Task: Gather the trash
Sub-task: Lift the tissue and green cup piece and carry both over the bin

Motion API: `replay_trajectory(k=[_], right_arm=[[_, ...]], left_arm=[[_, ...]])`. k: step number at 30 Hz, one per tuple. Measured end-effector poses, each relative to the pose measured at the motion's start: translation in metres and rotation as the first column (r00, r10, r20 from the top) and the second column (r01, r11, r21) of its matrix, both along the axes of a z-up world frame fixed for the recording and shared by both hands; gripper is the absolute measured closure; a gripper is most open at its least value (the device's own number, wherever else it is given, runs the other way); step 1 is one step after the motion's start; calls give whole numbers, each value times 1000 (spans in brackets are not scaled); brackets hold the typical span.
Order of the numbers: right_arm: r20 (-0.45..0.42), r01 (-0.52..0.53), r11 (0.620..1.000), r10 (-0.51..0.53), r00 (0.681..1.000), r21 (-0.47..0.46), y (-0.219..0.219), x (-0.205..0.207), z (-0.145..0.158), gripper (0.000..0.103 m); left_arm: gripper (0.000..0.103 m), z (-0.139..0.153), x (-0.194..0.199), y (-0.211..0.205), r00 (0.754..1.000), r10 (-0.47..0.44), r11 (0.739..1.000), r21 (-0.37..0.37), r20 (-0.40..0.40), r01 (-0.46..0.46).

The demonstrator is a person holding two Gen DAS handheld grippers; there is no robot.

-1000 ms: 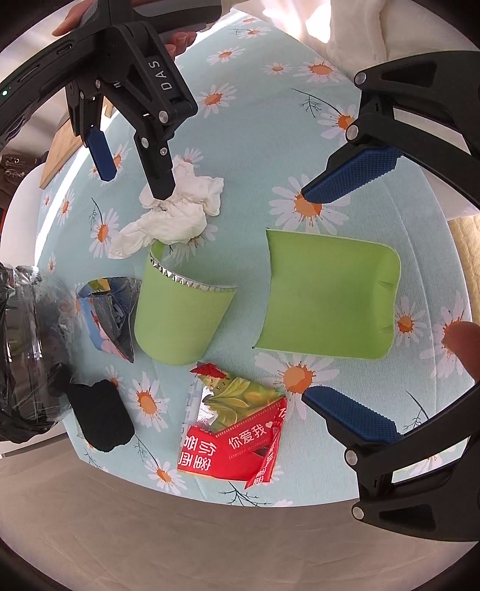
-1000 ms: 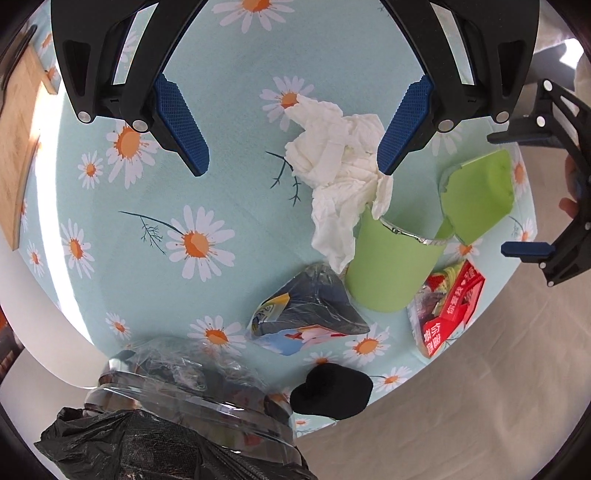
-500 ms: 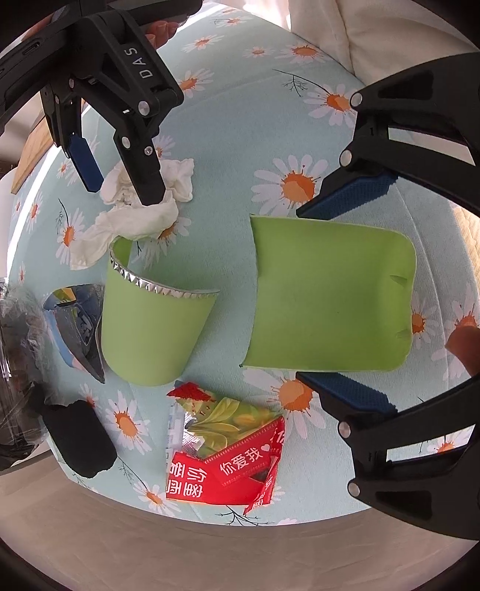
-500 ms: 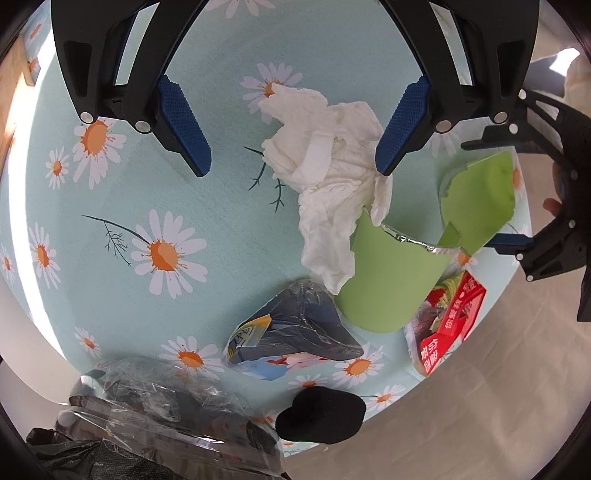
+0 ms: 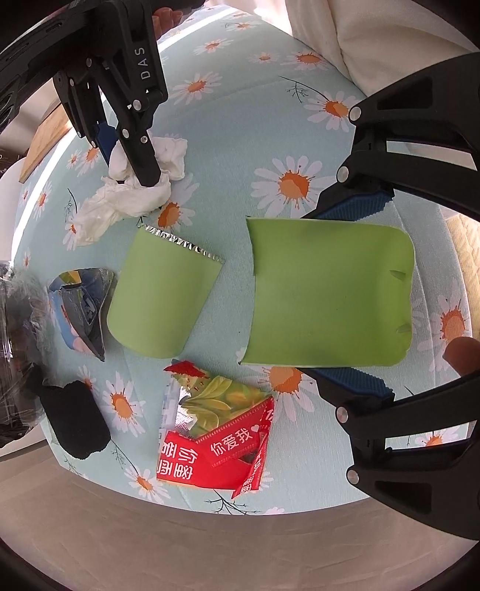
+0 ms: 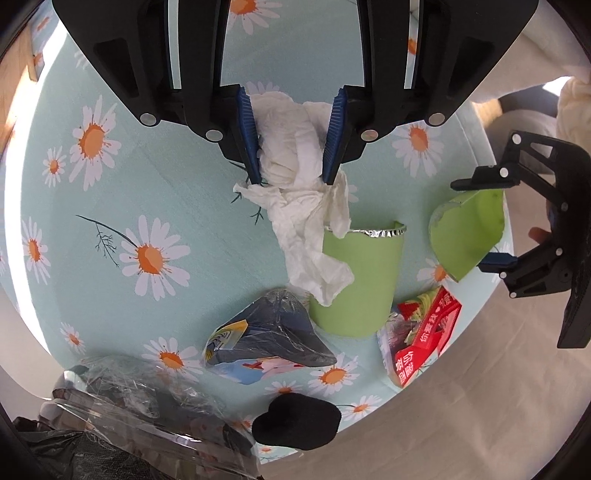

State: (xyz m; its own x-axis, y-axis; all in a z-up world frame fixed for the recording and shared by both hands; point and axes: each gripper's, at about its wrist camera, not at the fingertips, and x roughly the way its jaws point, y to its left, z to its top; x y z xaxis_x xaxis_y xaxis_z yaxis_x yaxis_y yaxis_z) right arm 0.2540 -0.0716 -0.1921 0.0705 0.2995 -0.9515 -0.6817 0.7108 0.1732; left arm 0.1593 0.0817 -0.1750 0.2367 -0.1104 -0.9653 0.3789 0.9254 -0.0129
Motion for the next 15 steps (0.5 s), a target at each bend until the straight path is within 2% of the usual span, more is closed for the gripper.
replay_trajectory(k=[15], right_arm=[[54,102,995,-102,993,12,-36,-25,20,72]], left_arm=[[36,32,-28,8,998,23,999,21,66,-24]])
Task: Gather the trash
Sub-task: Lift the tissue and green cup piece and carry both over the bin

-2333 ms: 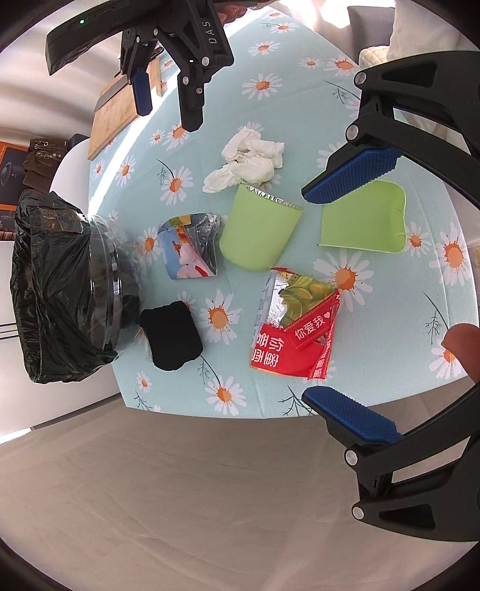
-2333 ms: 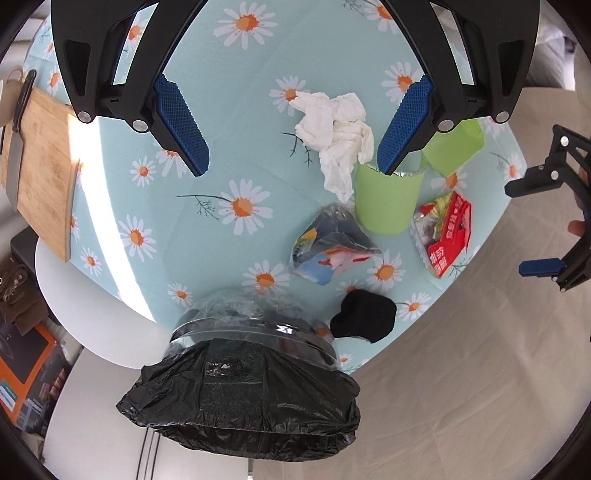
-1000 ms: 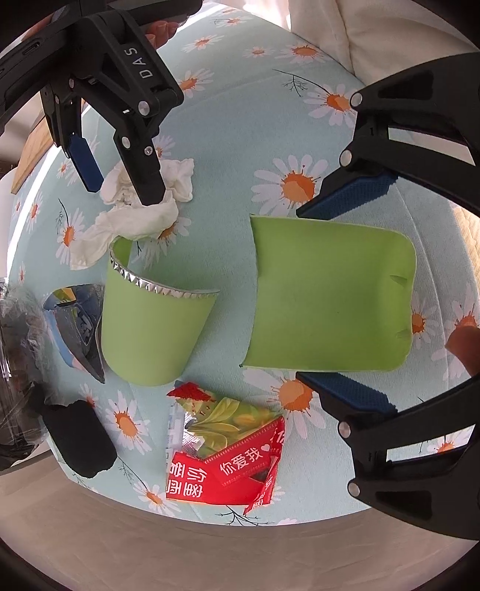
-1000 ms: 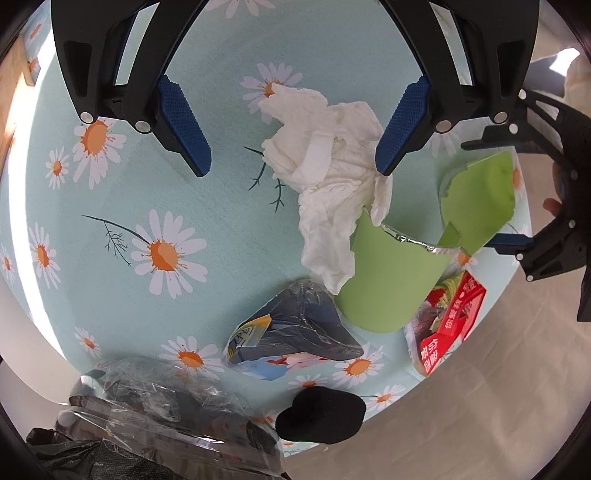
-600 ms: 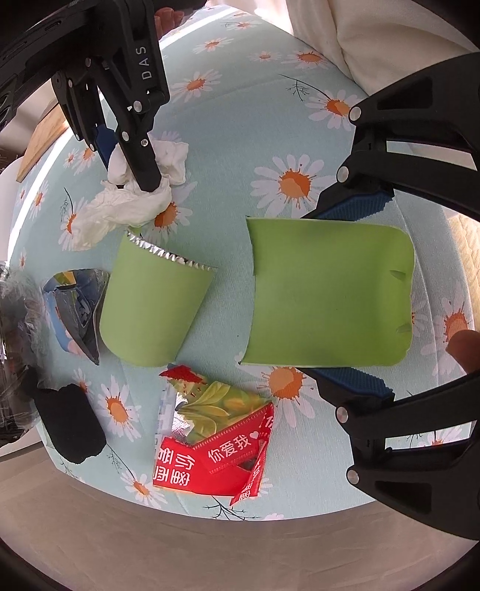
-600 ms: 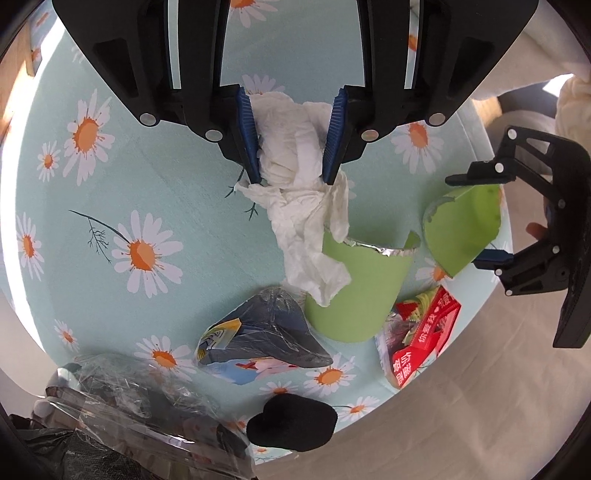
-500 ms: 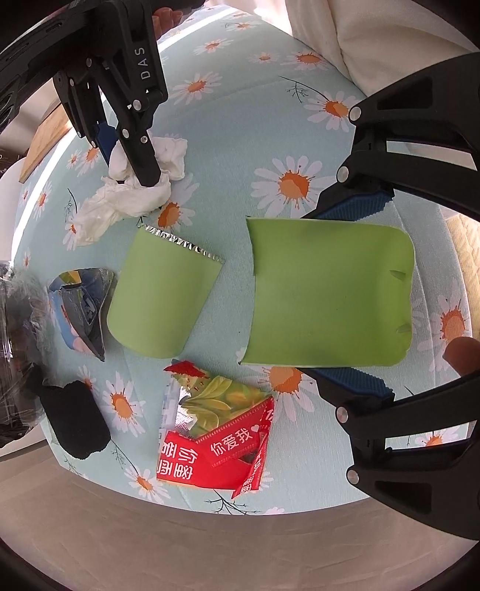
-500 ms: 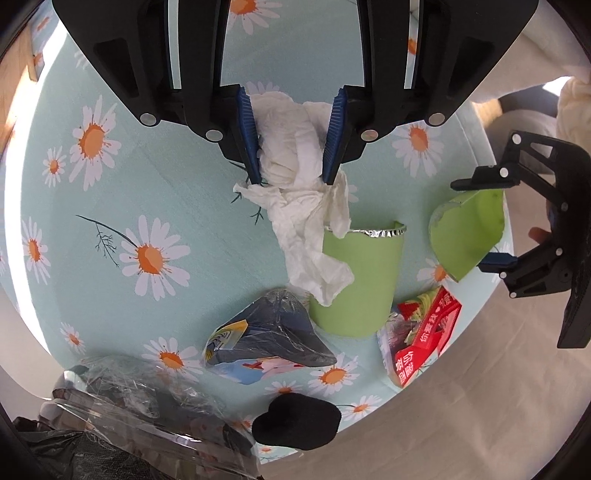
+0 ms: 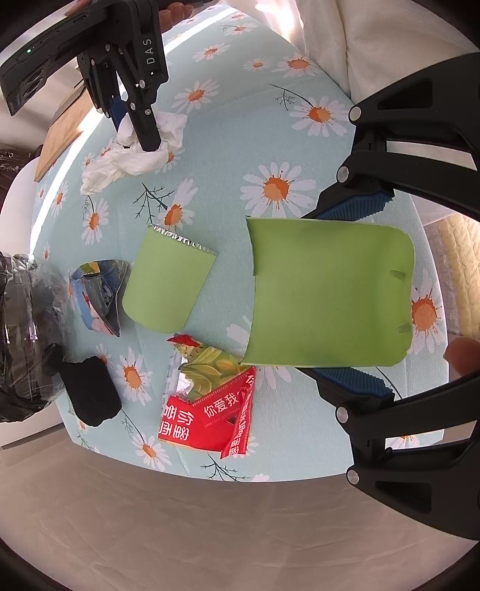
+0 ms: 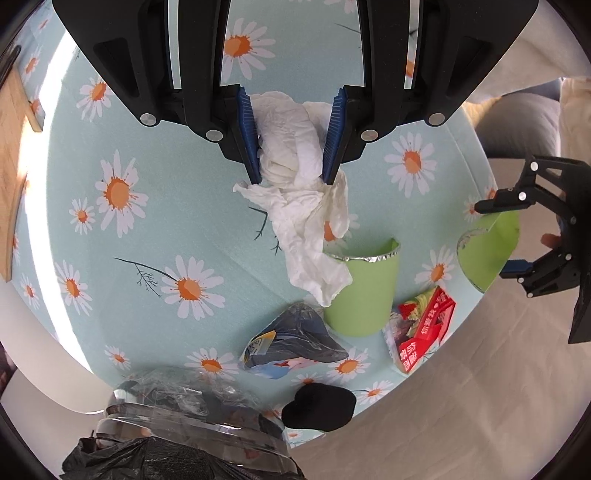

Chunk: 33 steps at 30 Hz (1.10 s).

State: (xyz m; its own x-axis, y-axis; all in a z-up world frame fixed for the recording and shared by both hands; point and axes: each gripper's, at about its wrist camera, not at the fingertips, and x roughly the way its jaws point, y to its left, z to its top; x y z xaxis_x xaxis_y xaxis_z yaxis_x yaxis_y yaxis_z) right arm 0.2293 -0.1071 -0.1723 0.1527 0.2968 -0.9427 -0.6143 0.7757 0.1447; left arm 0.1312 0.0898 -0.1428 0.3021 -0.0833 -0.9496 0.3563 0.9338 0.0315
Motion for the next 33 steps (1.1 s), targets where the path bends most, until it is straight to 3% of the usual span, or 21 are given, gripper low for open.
replay_trajectory(k=[8,18,27,33], right_arm=[[21,96,995,-96,995,15,-34,-20,5,72],[80,191,981,-192,978,9,-62,-32,22,72],[128,282,959,-282,951,14,-54,-29,55,72],[148,338,941,-334,931,1,-33,-25,71,72]], left_arm=[[35,19,-19,5,999,-23,999,40,47,21],[35,43,-15,15,992,-67,997,40,106,64],[35,65,3,43,985,-112,993,-6,132,114],[35,73,22,67,976,-172,985,5,131,173]])
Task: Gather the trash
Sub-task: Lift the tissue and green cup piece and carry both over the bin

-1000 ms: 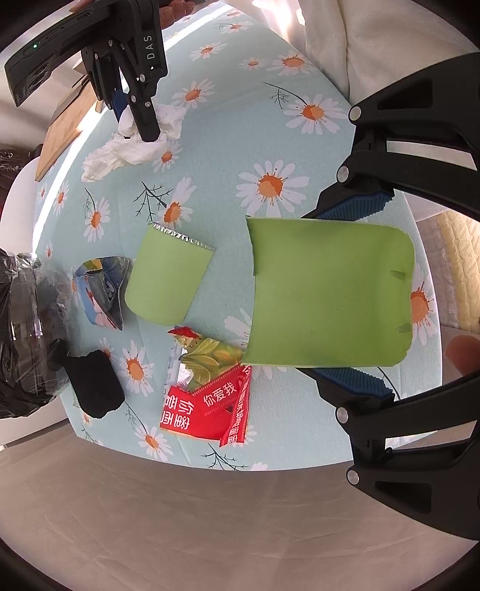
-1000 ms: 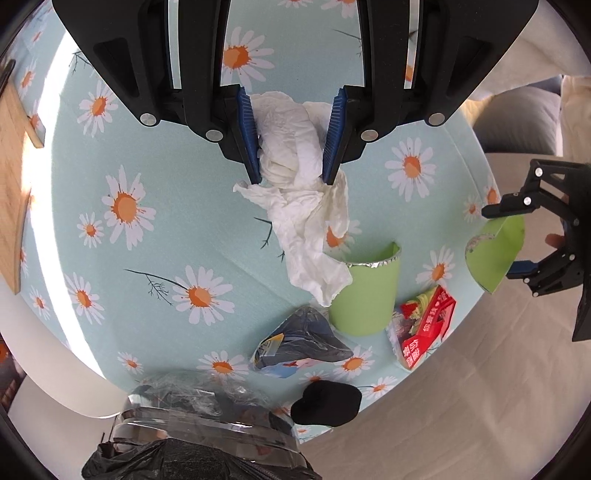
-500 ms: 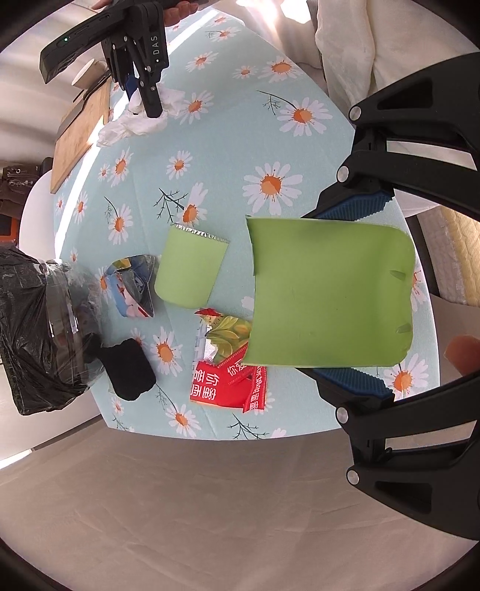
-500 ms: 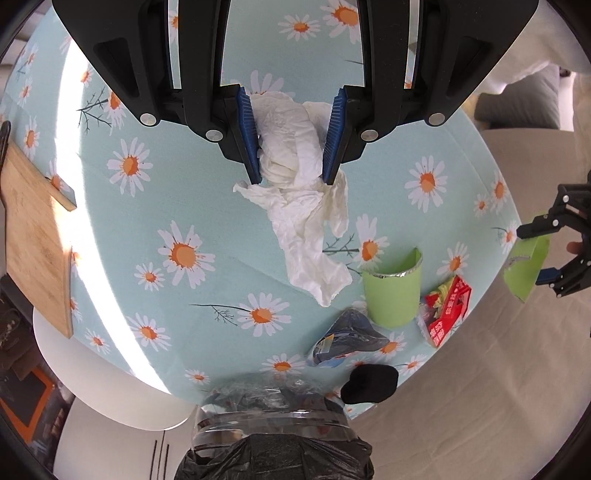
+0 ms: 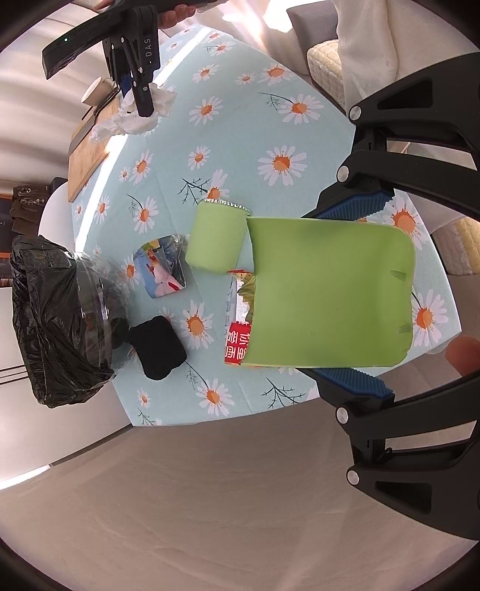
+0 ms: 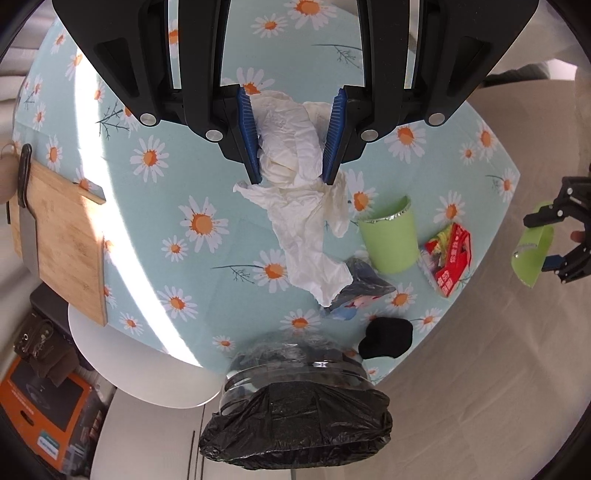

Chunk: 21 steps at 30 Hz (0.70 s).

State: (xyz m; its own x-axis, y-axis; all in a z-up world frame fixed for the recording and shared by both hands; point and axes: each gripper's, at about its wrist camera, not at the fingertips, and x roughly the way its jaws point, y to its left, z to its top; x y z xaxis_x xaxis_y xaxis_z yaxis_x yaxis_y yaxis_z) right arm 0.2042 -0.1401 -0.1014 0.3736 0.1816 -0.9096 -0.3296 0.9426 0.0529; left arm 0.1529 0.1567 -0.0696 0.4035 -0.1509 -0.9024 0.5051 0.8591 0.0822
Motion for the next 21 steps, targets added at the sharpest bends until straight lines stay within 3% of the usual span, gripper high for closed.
replay_trajectory(k=[10,21], right_arm=[[61,88,996,-86,994,-22,34,7,24,72],[125,165,986,-162,979,-11,49,20,50,72]], left_arm=[[35,19,44,27,994,-79,996,-31,72,81],[35,47,94,20,971,-181,978,-72,156,194]])
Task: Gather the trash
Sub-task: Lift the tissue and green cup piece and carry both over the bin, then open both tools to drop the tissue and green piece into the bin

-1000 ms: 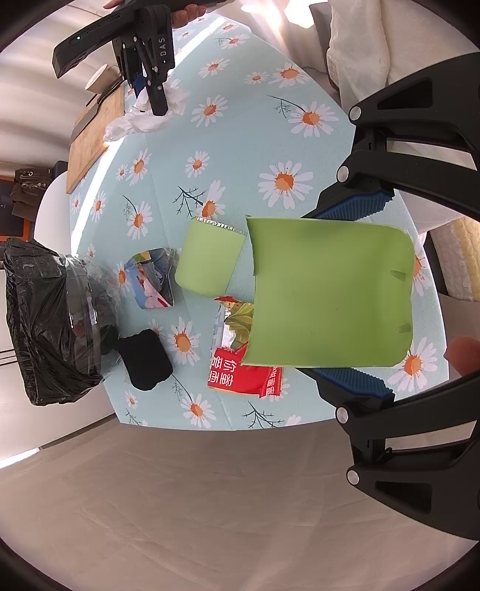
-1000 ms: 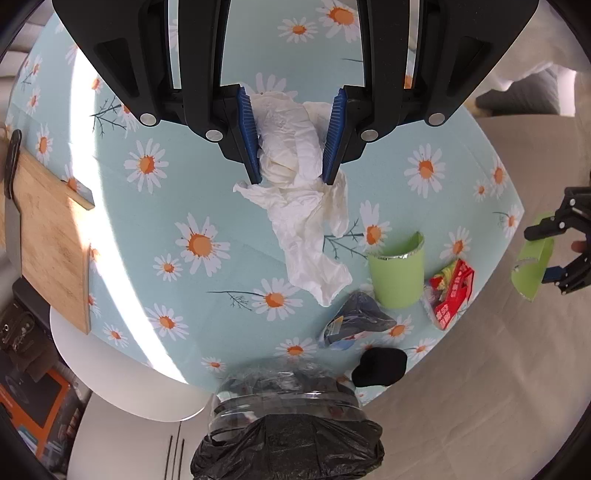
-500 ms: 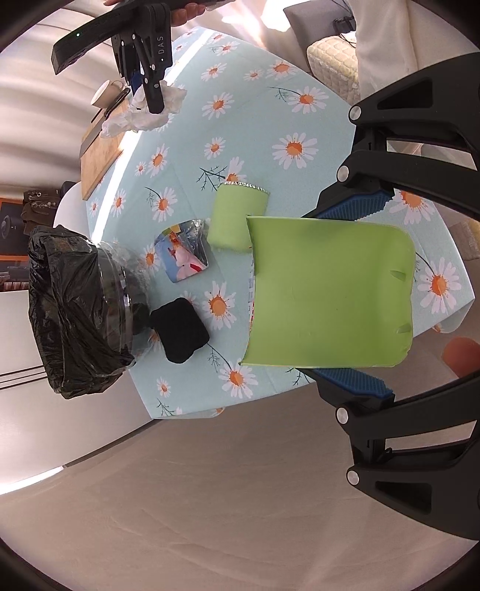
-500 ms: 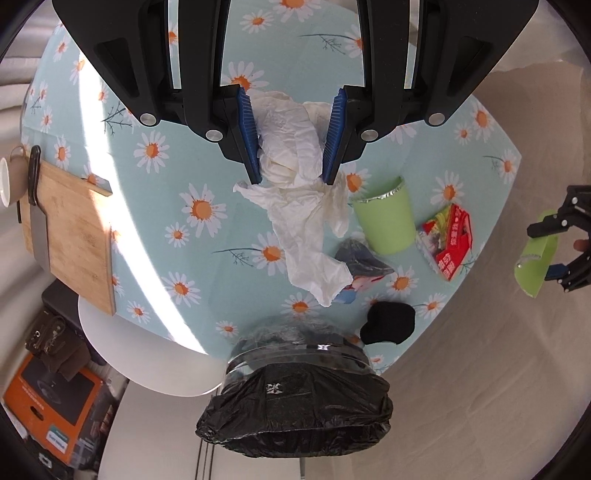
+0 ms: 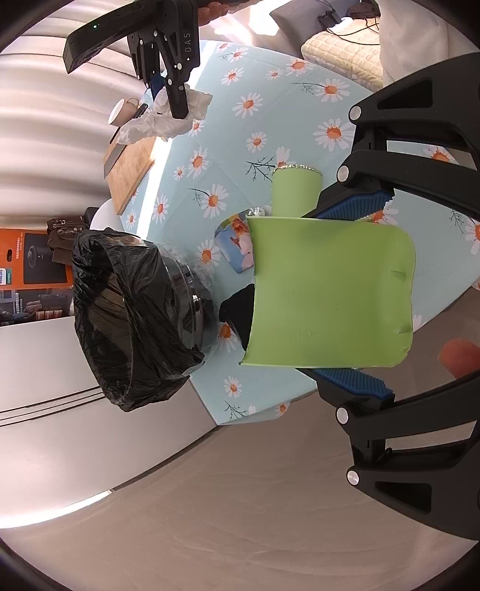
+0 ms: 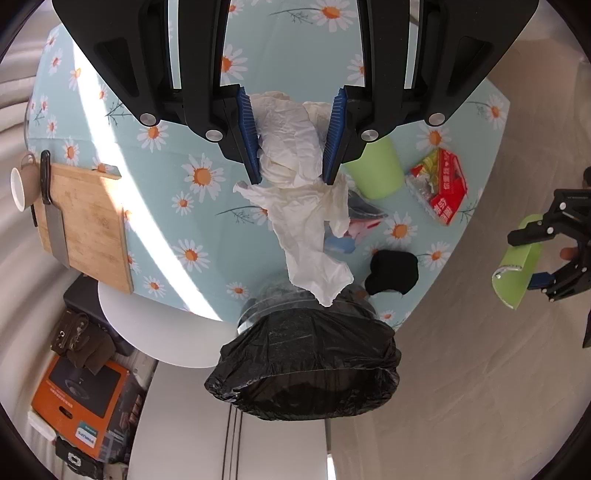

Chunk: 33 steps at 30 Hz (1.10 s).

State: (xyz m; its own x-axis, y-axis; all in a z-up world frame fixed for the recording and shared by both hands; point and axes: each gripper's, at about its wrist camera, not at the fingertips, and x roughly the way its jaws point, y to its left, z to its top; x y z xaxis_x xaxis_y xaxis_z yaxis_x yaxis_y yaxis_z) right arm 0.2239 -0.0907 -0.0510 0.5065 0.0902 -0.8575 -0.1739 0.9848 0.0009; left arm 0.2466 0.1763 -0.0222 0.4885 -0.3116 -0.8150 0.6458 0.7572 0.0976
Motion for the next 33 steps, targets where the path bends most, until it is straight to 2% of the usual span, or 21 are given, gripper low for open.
replay_trajectory(k=[7,15,21,28,33], right_arm=[[53,-5,1000,3,999,21,-1,25,26,72],[135,-44,998,38,990,42,-2,71,63,72],[177,-43,998,34,984,49,2,108,82,72],[181,-68,994,50,982,90,7,157,80,72],[154,-97,989,79,985,114,11,192,66,72]], left_arm=[[35,22,31,-17,999,-32,999,-6,37,33],[35,50,71,-32,994,-52,999,15,95,51],[35,64,107,-45,989,-88,996,-7,118,89],[35,69,148,-65,985,-119,993,9,126,119],[35,75,168,-79,979,-152,988,-19,135,155]])
